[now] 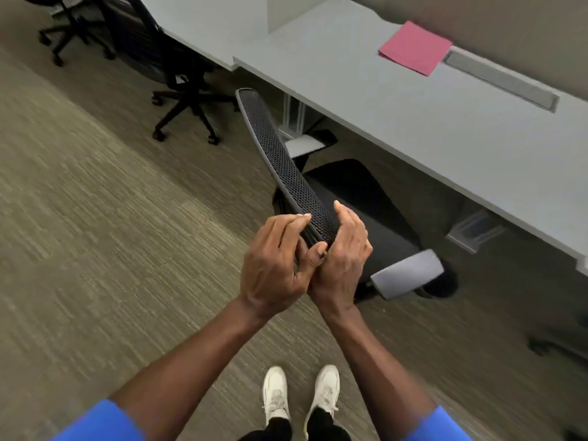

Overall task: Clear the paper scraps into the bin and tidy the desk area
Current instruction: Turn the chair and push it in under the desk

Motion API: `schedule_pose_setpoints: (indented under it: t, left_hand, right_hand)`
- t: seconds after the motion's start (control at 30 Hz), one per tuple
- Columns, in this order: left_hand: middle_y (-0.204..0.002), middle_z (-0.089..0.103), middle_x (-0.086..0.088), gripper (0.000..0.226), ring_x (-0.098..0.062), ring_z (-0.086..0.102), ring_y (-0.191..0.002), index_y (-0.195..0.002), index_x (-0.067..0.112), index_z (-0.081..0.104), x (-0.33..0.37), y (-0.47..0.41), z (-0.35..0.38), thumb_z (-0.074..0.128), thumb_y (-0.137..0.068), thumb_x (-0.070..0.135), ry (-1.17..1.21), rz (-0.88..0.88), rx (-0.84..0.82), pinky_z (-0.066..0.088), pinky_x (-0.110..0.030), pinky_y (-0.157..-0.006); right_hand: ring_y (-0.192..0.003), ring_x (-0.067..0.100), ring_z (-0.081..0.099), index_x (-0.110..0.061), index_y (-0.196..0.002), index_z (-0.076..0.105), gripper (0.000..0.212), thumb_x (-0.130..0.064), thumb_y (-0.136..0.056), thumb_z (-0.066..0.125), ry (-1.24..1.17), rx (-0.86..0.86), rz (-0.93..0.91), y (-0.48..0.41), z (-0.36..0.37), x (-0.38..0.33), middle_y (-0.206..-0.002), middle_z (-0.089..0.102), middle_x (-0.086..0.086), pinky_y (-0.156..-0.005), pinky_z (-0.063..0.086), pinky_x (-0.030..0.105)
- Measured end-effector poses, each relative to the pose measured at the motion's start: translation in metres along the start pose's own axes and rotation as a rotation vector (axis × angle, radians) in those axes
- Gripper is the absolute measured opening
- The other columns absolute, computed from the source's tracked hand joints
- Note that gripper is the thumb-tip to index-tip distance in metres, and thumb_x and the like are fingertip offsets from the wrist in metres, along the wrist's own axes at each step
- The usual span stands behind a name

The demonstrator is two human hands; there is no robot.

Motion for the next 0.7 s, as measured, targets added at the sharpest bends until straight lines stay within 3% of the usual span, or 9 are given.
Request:
schedule_pose_setpoints:
  t: [0.1,0.27,0.47,0.57,0.7]
  left_hand:
    - [-0.128,0.066,-0.012,0.049,-0.027,0.062,-0.119,-0.13,0.001,0.064,-0.018,-0.017,0.002,0.066,-0.102,0.04,-0.003,0.037,-0.02,0.051,-0.043,-0.1]
    - [-0.14,0.06,-0.007,0.056,-0.027,0.051,-0.137,-0.129,0.01,0.065,-0.07,-0.066,0.017,0.055,-0.102,0.058,-0.146,0.099,-0.147,0.044,-0.046,-0.109]
    - [-0.155,0.052,-0.004,0.074,-0.025,0.032,-0.156,-0.143,0.019,0.054,-0.131,-0.109,0.035,0.041,-0.097,0.075,-0.21,0.077,-0.31,0.022,-0.055,-0.127]
    - [-0.152,0.052,-0.004,0.082,-0.026,0.031,-0.155,-0.14,0.021,0.057,-0.133,-0.115,0.051,0.036,-0.092,0.084,-0.208,0.118,-0.384,0.013,-0.059,-0.129]
    - [-0.138,0.057,-0.002,0.08,-0.028,0.038,-0.145,-0.128,0.021,0.065,-0.111,-0.119,0.061,0.046,-0.085,0.085,-0.142,0.125,-0.303,0.018,-0.065,-0.123]
  right_hand:
    - [-0.143,0.022,0.049,-0.015,-0.148,0.053,0.074,-0.054,-0.089,0.074,0.102,0.039,-0.005,-0.002,-0.02,0.006,-0.151,0.054,0.006,-0.113,0.039,0.052]
    - [-0.133,0.026,0.054,-0.02,-0.133,0.065,0.066,-0.071,-0.09,0.064,0.32,0.102,0.012,-0.006,-0.056,0.017,-0.142,0.059,0.007,-0.111,0.038,0.054]
    - [-0.116,0.025,0.061,-0.021,-0.118,0.07,0.053,-0.068,-0.098,0.056,0.448,0.159,0.074,-0.009,-0.081,0.043,-0.12,0.068,0.004,-0.101,0.043,0.049]
    - [-0.106,0.025,0.063,-0.021,-0.112,0.071,0.051,-0.067,-0.101,0.052,0.524,0.188,0.099,-0.009,-0.094,0.061,-0.108,0.07,0.002,-0.095,0.042,0.046]
    - [-0.096,0.028,0.064,-0.02,-0.101,0.075,0.05,-0.062,-0.104,0.048,0.577,0.23,0.118,-0.021,-0.109,0.088,-0.097,0.074,0.002,-0.09,0.044,0.046]
Point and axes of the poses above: each hand's wrist, its own y-axis away from the middle knuckle, its own z-axis out of the palm, x = y × z, the point moved 10 cm from there along -y, towards the middle knuckle
